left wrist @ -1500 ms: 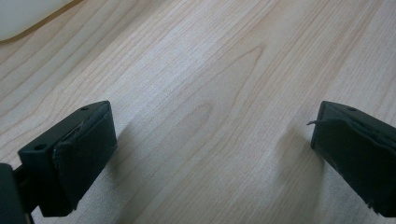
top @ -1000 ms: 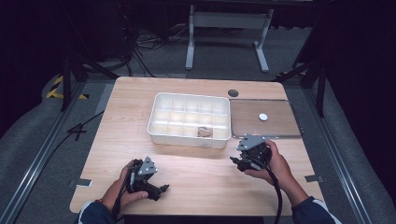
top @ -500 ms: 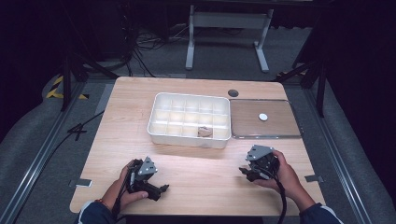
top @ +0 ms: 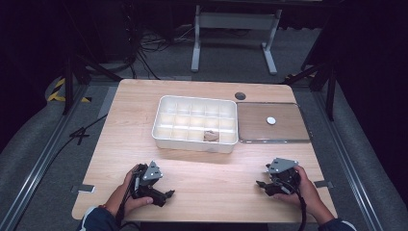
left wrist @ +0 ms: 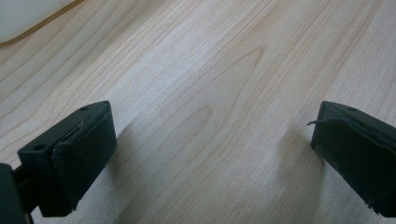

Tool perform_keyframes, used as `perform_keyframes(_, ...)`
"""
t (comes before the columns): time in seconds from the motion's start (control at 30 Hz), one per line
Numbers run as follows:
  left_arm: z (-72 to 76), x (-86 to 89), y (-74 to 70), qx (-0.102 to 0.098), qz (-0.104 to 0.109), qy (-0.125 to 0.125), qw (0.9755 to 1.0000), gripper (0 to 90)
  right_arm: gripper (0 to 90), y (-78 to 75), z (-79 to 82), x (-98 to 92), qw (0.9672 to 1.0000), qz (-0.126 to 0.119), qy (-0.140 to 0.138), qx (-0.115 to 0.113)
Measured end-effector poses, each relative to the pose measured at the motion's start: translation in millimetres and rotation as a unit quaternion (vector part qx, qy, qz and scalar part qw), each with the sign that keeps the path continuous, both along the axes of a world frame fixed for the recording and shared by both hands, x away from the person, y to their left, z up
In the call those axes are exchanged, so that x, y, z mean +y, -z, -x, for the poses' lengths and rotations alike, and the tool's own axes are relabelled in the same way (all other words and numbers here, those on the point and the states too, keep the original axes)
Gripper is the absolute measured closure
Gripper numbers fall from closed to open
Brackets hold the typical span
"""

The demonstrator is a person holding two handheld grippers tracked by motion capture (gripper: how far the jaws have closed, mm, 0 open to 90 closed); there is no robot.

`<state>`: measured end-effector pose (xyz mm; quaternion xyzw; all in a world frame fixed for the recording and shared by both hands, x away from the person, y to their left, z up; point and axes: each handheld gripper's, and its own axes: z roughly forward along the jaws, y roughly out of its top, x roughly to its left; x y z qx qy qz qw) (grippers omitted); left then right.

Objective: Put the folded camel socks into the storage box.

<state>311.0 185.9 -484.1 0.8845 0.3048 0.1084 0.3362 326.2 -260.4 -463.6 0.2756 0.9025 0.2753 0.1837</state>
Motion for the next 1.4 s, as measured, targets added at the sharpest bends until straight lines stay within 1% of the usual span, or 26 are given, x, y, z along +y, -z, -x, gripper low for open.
perform_keyframes(0.03, 0.0, 0.0, 0.0, 0.000, 0.000, 0.000, 1.0000, 0.3, 29.6, 1.7, 0.8, -2.6, 1.0000, -0.001, 0.004, -0.001)
perform_keyframes(0.13, 0.0, 0.0, 0.0, 0.000, 0.000, 0.000, 1.0000, 0.4, 28.2, 5.7, 4.1, -13.5, 0.9992, -0.033, 0.017, 0.011)
perform_keyframes(0.2, 0.0, 0.0, 0.0, 0.000, 0.000, 0.000, 1.0000, 0.4, 26.1, 8.8, 5.5, -19.5, 0.9983, -0.051, 0.025, 0.009)
perform_keyframes(0.27, 0.0, 0.0, 0.0, 0.000, 0.000, 0.000, 1.0000, 0.4, 25.7, 12.3, 6.9, -25.4, 0.9965, -0.075, 0.034, 0.014)
perform_keyframes(0.3, 0.0, 0.0, 0.1, 0.000, 0.000, 0.000, 1.0000, 0.4, 24.0, 16.5, 8.5, -31.6, 0.9939, -0.100, 0.042, 0.020)
perform_keyframes(0.33, 0.2, 0.0, 0.1, 0.000, 0.000, 0.000, 1.0000, 0.4, 23.5, 18.3, 9.3, -34.1, 0.9924, -0.111, 0.047, 0.024)
perform_keyframes(0.4, 0.4, 0.2, 0.1, -0.001, 0.000, 0.000, 1.0000, 0.4, 23.0, 22.8, 12.8, -39.1, 0.9905, -0.129, 0.046, 0.007)
perform_keyframes(0.5, 0.5, 0.3, 0.1, -0.001, 0.000, 0.001, 1.0000, 0.4, 22.9, 22.8, 15.1, -41.2, 0.9903, -0.130, 0.049, 0.009)
perform_keyframes(1.07, 0.5, 0.3, 0.1, -0.001, 0.000, 0.000, 1.0000, 0.4, 22.6, 22.9, 13.9, -41.5, 0.9903, -0.131, 0.047, 0.010)
perform_keyframes(1.1, 0.5, 0.3, 0.1, -0.001, 0.000, 0.000, 1.0000, 0.4, 22.6, 22.8, 14.0, -41.3, 0.9898, -0.134, 0.048, 0.012)
perform_keyframes(1.4, 0.5, 0.3, 0.1, -0.001, 0.000, 0.001, 1.0000, 0.4, 22.5, 22.8, 13.2, -41.6, 0.9902, -0.131, 0.046, 0.011)
